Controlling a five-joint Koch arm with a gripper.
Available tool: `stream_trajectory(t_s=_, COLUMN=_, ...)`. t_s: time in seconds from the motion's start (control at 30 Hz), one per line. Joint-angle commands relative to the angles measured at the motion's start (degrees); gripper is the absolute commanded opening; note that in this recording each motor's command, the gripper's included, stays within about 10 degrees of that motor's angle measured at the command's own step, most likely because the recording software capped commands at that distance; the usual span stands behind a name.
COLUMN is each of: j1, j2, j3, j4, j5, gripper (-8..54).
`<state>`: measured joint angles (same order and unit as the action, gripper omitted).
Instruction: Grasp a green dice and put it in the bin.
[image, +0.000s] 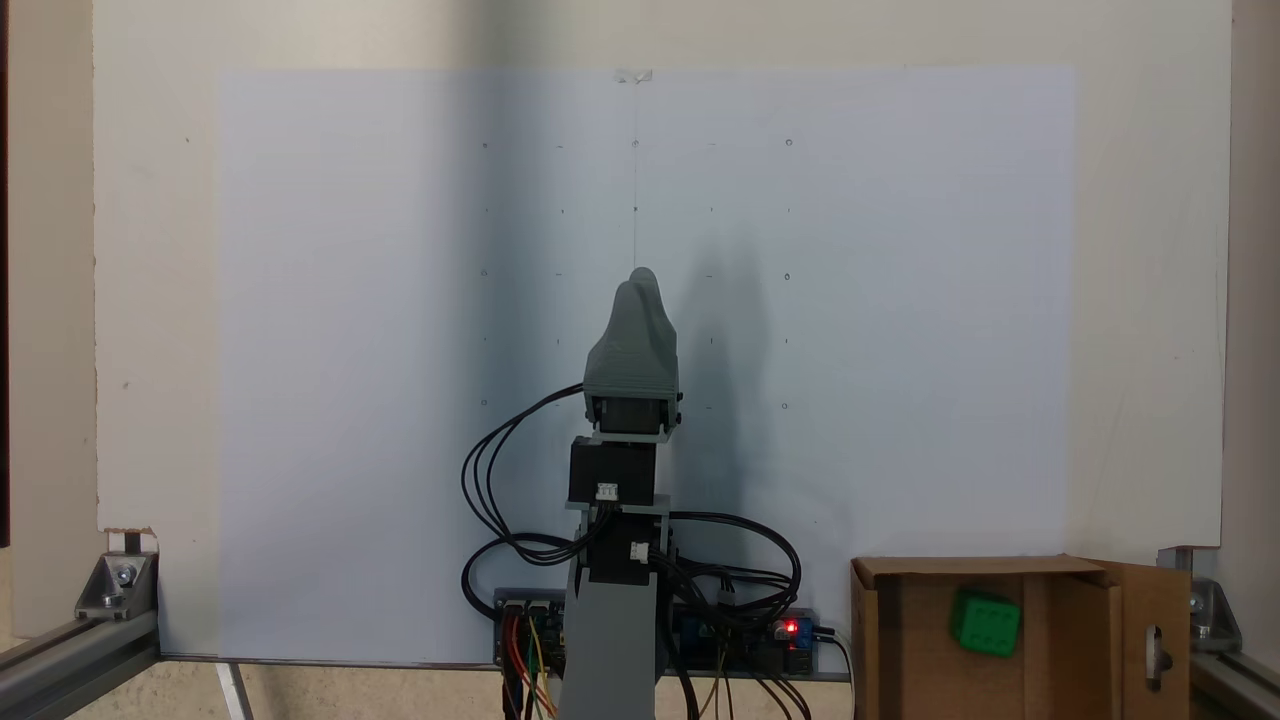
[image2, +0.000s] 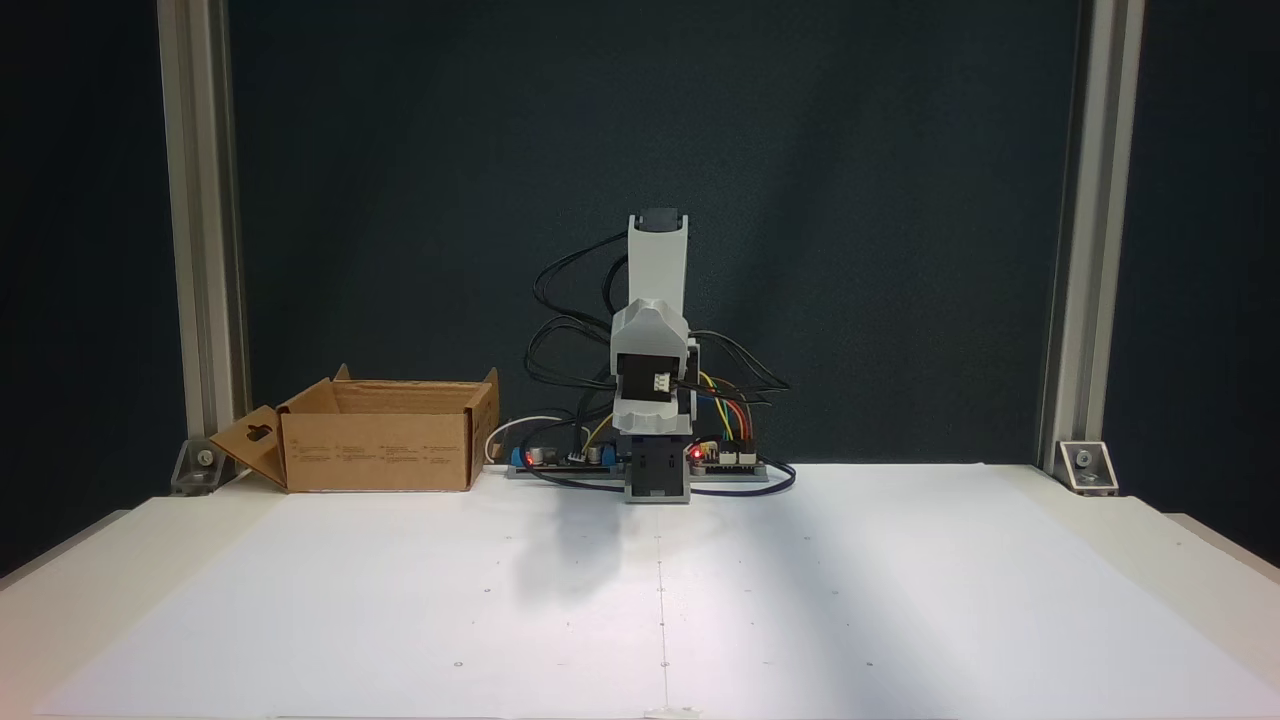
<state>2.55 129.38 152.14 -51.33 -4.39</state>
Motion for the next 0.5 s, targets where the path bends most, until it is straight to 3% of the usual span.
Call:
stream_trajectory(t_s=0.0, j1=-0.35, j2=6.24, j3=10.0, j4=-10.0, j5=-2.02, gripper=45.0)
stream_trajectory(t_s=0.47, j1=-2.81, j2=5.98, j3=10.0, j4=-10.0, j5=-1.85, gripper=44.9)
